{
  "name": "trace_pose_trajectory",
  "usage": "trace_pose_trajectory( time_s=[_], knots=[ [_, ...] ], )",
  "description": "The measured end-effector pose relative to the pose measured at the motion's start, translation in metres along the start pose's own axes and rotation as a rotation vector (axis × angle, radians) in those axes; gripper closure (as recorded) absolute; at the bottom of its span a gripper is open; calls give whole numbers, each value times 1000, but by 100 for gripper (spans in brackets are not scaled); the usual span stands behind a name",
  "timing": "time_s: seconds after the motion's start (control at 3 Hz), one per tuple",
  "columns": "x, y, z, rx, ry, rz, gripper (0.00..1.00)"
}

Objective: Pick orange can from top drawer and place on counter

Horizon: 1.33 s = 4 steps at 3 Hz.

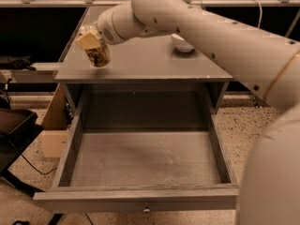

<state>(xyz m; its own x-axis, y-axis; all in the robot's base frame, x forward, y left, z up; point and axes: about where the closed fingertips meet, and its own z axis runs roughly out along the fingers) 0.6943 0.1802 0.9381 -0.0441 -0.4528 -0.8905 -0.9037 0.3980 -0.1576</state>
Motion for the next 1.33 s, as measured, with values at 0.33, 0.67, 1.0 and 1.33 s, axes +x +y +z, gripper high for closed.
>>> trace_pose_trajectory(
  time_s=[0.33, 0.67, 1.0, 1.33],
  knots=[
    [-18, -39, 46, 51, -47, 103, 100],
    [-15, -79, 75, 109, -71, 184, 100],
    [-6, -118, 76, 186, -90, 201, 100],
    [3, -150, 60, 264, -112, 196, 100]
  ],
)
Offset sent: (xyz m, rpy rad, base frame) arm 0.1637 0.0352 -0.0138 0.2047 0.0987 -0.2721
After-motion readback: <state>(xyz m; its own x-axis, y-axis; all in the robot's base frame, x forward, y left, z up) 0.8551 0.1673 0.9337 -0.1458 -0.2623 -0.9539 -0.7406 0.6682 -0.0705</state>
